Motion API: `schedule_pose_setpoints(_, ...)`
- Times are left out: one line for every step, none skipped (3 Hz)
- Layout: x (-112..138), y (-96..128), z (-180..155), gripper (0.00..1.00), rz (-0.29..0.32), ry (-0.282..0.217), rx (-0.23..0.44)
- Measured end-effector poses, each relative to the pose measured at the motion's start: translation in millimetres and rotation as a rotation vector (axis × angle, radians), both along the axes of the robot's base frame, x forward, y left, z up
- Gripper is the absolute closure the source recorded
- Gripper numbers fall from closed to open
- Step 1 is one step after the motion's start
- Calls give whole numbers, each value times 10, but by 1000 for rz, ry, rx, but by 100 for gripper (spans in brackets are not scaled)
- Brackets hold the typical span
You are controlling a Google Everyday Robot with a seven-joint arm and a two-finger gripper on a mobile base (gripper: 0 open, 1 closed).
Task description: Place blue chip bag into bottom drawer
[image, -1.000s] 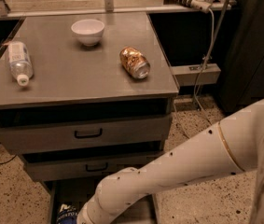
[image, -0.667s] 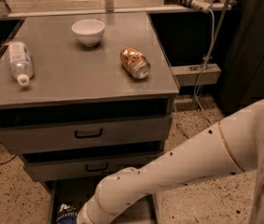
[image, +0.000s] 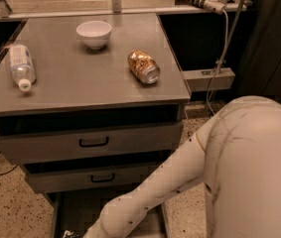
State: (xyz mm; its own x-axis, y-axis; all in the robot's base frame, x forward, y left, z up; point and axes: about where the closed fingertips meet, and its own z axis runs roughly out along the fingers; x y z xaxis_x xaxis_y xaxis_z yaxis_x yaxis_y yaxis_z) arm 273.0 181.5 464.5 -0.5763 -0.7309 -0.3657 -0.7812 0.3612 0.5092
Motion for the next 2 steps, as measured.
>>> schedule_pose_setpoints(53, 31, -310, 100, -6, 26, -1)
schedule_pose_setpoints(152, -55, -591, 100, -42, 47, -10)
